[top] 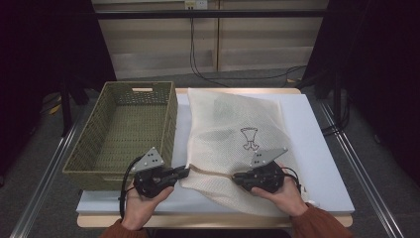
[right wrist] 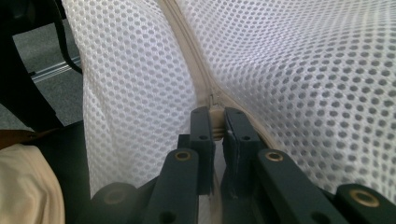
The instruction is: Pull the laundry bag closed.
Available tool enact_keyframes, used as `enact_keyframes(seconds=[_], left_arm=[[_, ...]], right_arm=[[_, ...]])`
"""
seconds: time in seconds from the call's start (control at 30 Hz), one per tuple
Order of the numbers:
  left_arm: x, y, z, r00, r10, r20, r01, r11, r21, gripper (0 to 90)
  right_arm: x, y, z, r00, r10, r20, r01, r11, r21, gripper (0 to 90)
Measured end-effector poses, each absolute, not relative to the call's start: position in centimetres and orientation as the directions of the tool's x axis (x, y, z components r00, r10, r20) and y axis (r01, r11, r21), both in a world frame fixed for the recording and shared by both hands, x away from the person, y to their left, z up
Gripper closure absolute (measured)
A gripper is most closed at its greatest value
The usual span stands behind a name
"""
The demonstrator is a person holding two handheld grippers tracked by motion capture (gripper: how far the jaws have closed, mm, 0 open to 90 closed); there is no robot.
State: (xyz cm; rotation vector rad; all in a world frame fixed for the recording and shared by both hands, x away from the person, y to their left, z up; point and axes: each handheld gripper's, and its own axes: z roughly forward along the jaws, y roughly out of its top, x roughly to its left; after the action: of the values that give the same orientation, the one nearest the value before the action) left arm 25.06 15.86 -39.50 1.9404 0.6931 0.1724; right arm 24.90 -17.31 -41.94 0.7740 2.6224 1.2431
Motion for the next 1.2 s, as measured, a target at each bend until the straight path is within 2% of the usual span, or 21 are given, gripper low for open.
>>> enact_keyframes(seconds=[0.33,1.2], left_arm=[[25.0,15.8,-39.5,0.826,0.543,-0.152,0.378,-0.333,0.864,86.0],[25.2,16.1,-39.6,0.821,0.544,-0.174,0.391,-0.313,0.865,86.0]], right_arm=[[24.2,-18.5,-41.6,-0.849,0.52,0.094,0.395,0.506,0.767,83.0],[23.3,-21.8,-42.0,-0.811,0.578,0.094,0.43,0.478,0.766,82.9]])
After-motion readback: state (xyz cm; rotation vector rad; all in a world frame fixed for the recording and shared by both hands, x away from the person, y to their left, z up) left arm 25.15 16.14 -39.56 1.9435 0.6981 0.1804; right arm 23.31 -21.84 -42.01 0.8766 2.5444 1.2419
